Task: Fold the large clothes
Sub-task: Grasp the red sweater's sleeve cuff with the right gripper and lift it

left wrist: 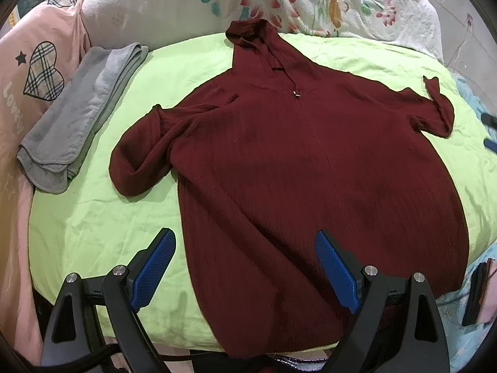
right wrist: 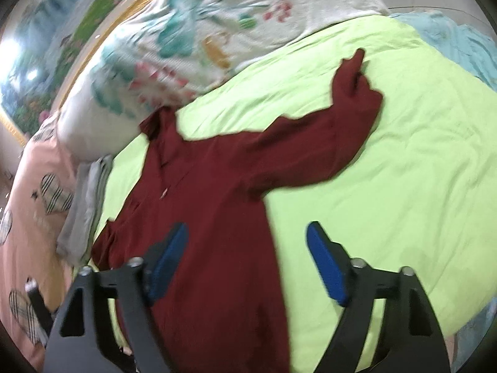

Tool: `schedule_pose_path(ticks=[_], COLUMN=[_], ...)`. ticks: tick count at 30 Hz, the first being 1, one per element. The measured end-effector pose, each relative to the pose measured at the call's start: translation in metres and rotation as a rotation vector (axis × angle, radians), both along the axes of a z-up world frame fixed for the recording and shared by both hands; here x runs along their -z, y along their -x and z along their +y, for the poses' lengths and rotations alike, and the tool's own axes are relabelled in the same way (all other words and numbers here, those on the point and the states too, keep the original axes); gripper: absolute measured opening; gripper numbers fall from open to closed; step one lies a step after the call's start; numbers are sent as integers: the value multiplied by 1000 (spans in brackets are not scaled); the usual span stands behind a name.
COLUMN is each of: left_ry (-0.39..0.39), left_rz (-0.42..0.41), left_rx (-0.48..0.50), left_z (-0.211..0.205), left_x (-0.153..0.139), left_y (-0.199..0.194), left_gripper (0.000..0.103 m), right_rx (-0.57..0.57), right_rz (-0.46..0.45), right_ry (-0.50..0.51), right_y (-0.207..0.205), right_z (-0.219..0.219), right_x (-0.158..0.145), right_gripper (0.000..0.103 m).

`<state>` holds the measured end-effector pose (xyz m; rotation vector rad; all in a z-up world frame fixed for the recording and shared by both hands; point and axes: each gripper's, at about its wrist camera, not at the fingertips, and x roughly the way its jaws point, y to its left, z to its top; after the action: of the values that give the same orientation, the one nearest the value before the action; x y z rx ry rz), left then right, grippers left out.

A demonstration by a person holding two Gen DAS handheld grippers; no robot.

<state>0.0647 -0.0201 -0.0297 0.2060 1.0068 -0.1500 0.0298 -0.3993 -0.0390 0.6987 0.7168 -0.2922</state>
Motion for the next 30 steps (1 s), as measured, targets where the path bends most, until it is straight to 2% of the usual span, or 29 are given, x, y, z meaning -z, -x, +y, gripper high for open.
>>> schedule_pose_path(ticks=[8,10,17,22,25,26,27,28,30], left_ry=[-19,-22,-42,-48,-50,-43,-34,-33,-20], left_rz=[14,20,58,89,113,116,119,124,121], left_rx=[6,7,-5,-26,-29,-28,-26,-22,-13], left_z=[-13,-16,-22,-25,-30,-32,-34,-36,-38], left_x=[7,9,20,32,39,41,42,43,42], left_y=[-23,-32,-60,-78,-87,-89,-91,-92,-93], left_gripper=[92,92,92,92,92,92,92,92,92], right_rx=[78,115,211,254,294,293,294,298,311], right_rz=[-17,20,103,141,213,245,270,305,304], right_ry=[141,171,124,99,84,90,111,141,150], right_y=[-48,-69,-137,-171,-190,-196,-199,-202,-200], right_z=[-77,-102,-197,-234,-254,-259,-261,-262,-262], right_x=[-17,-11,28,50,66,74,76,78,73], right_gripper=[64,64,55,55,53,42,26,21,5])
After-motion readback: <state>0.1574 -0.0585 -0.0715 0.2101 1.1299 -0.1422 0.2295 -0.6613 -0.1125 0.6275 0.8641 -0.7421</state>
